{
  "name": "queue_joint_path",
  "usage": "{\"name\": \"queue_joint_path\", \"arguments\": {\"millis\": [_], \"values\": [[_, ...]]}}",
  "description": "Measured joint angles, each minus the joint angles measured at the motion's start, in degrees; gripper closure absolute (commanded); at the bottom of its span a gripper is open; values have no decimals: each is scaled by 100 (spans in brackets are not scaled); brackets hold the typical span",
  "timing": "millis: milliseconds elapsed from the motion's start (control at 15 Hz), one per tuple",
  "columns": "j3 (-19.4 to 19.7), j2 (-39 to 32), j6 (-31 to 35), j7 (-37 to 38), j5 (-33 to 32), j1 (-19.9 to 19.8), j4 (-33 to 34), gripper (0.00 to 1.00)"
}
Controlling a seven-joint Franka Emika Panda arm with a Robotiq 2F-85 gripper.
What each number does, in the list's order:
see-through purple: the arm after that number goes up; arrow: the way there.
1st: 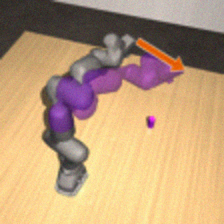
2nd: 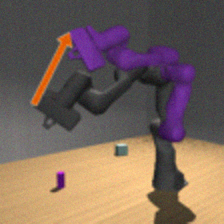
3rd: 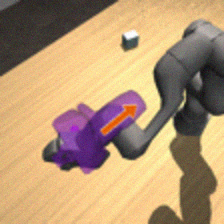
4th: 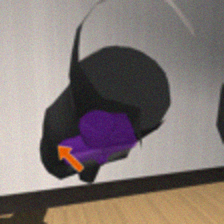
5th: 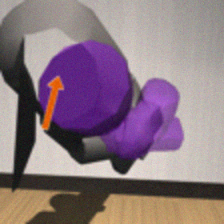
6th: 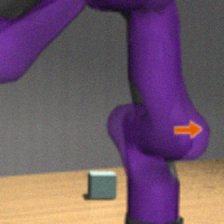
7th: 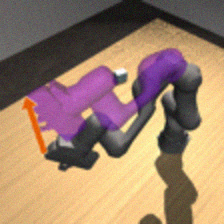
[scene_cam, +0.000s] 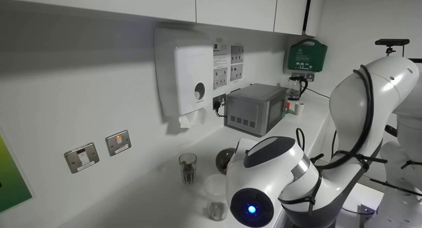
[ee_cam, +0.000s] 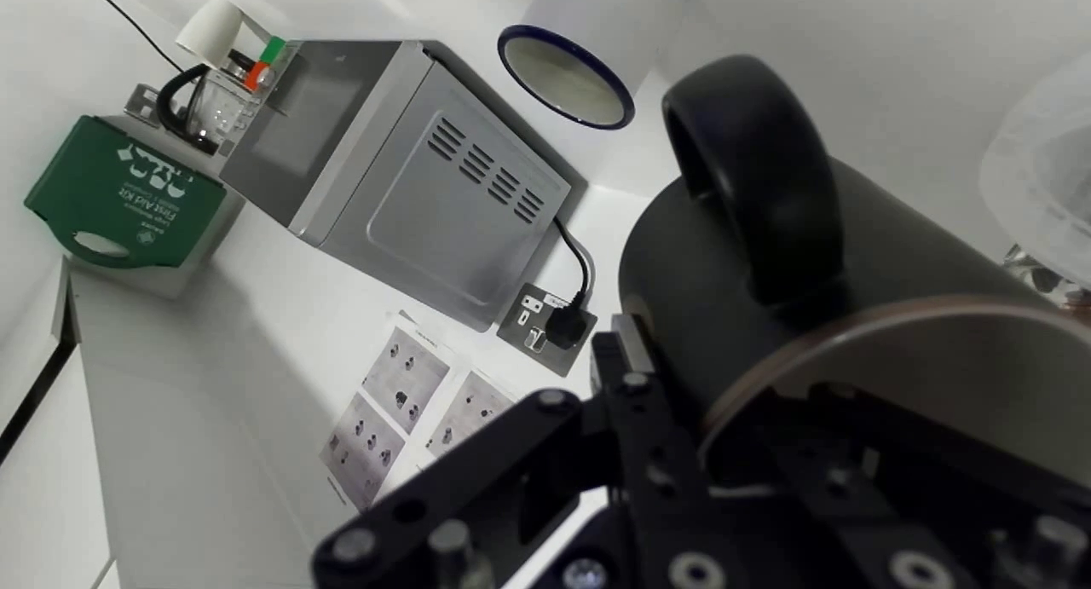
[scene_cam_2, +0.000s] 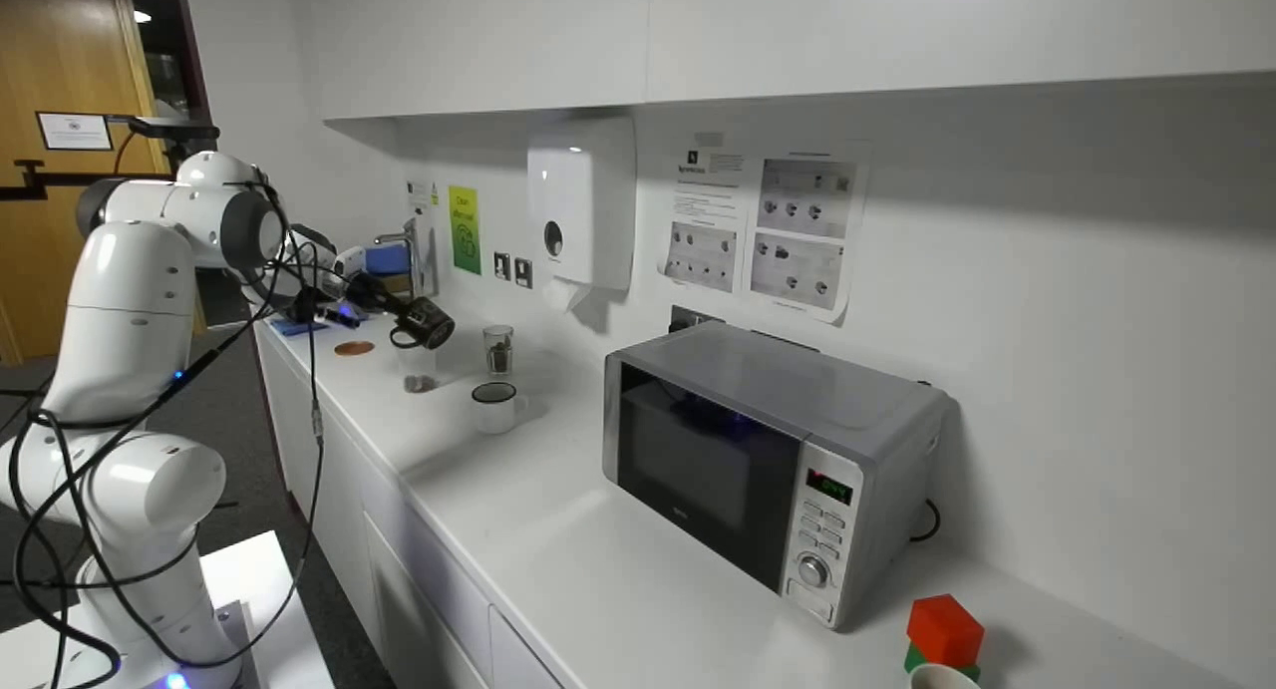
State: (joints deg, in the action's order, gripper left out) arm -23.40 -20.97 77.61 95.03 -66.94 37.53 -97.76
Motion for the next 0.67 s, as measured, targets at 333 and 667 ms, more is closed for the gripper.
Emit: {"name": "queue_joint_path", "arguments": {"millis": [333, 667], "values": [[41, -100, -127, -42, -116, 95, 49, 98], [131, -169, -328, -42, -314, 221, 59, 98]]}}
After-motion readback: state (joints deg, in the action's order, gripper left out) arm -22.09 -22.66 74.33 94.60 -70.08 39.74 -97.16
